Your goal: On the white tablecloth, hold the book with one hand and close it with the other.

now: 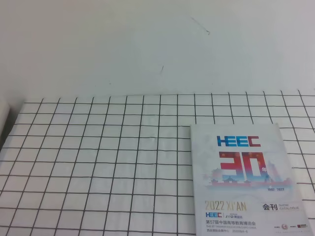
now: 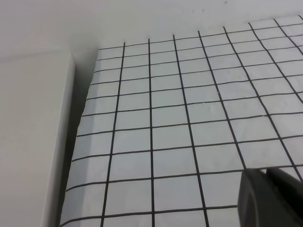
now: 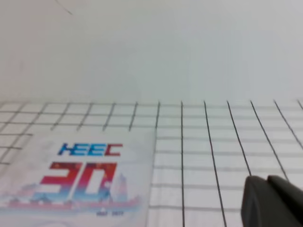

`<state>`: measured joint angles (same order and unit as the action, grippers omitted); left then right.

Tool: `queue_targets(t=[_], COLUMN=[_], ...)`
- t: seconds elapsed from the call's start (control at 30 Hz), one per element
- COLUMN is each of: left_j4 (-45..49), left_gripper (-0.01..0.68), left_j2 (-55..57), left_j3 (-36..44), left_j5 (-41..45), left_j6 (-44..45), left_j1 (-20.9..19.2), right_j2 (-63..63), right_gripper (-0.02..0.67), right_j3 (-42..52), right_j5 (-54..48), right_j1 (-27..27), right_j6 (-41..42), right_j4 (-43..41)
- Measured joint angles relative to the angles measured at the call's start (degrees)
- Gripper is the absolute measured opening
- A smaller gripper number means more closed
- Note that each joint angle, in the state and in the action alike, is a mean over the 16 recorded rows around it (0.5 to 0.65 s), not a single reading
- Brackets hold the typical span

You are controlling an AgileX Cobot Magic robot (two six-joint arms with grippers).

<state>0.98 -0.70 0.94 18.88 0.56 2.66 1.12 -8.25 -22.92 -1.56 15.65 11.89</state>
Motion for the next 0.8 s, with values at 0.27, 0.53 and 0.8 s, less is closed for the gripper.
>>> queue_targets(t=[0.27, 0.53, 0.8], left_j4=[0.0, 0.0, 0.0], left_gripper=[-0.004, -0.004, -0.004], left_j2=[0.0, 0.0, 0.0], left_j3=[0.0, 0.0, 0.0], left_j5=[0.0, 0.0, 0.0], left_j6=[0.0, 0.0, 0.0], left_j1=[0.0, 0.0, 0.0], right_j2=[-1.8, -1.8, -1.8], right_gripper=[-0.003, -0.003, -0.003], right_j3=[8.4, 9.4, 9.4], right_j5=[2.4, 1.4, 1.3], right_j1=[-5.2, -3.2, -2.1], right_j6=[6.8, 15.3, 16.3], right_j4=[5.9, 5.5, 5.9])
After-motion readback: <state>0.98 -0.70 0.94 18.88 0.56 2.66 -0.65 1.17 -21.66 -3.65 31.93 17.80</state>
